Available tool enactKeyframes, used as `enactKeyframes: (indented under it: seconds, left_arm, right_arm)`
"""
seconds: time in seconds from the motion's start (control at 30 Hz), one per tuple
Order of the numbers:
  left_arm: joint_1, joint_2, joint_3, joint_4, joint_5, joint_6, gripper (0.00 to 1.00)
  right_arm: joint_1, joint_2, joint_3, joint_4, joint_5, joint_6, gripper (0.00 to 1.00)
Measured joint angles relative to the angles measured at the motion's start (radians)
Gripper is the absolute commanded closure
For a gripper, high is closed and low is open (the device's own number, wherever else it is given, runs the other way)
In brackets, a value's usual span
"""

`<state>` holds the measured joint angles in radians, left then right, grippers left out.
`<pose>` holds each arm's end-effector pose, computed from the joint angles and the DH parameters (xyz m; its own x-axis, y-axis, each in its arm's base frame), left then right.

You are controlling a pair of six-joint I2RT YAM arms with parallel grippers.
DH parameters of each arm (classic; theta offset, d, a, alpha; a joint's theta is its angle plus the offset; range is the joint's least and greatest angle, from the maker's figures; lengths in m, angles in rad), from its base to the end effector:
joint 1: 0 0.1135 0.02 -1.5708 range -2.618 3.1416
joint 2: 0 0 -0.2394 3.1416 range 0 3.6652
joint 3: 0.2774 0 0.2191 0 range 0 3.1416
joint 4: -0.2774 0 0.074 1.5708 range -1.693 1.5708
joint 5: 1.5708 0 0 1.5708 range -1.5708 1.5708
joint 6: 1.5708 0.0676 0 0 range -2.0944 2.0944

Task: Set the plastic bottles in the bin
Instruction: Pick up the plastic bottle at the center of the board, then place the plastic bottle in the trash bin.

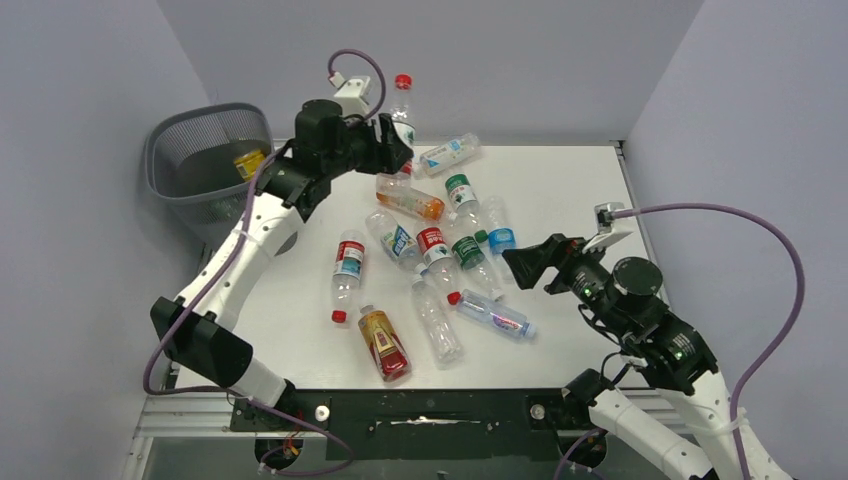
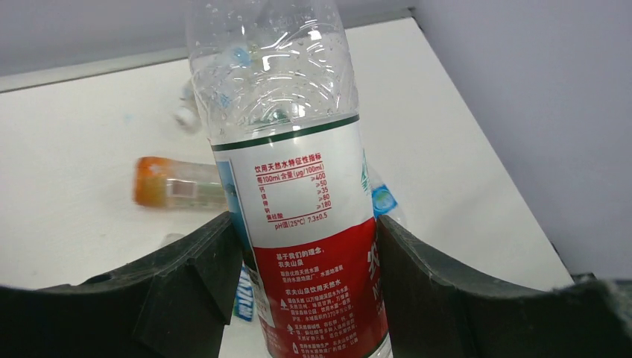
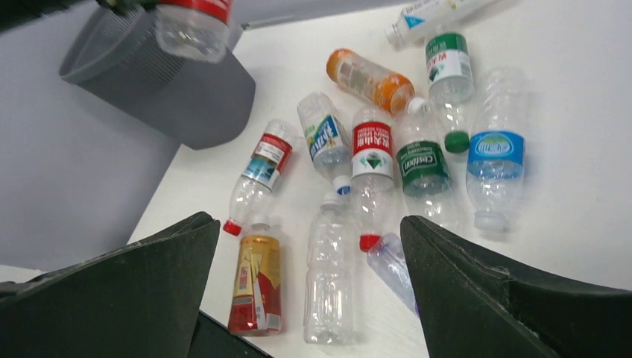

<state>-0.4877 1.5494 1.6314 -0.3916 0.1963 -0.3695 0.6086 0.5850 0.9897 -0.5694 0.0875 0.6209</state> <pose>0.3062 -0.1773 0.3872 -0.4762 -0.1483 -0.8667 0.4844 0.7783 -0.3994 0.1100 0.0694 0.3606 -0.3996 0.4279 -0.8107 -0.3274 0.7594 0.5622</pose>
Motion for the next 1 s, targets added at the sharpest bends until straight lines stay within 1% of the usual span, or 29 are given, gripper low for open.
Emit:
enactKeyframes:
  seconds: [0.13,0.23,0.33,0.6,0.83,1.0]
  left_arm:
    - [0.099,-0.028,0.052,-0.071,-0.053,0.039,0.41]
    - [0.174,-0.037,0.094,-0.11,-0.1,0.064,0.41]
    - [0.224,-0.038,0.13,-0.134,-0.147,0.085,0.41]
    - [0.265,-0.031,0.212,-0.198,-0.242,0.141,0.41]
    - [0.312,0.003,0.315,-0.22,-0.32,0.183,0.41]
    - [0.34,0.027,0.346,-0.229,-0.359,0.203,0.41]
  right_arm:
    - [0.0,0.001,-0.068,0.001,-0.022,0.023,0.02]
    - [0.0,0.003,-0.089,0.01,-0.037,0.033,0.02]
    - [0.0,0.014,-0.097,0.03,-0.051,0.04,0.02]
    - [0.0,0.043,-0.127,0.069,-0.077,0.044,0.02]
    - [0.0,0.056,-0.142,0.08,-0.089,0.046,0.02]
    - [0.0,0.061,-0.144,0.093,-0.097,0.049,0.02]
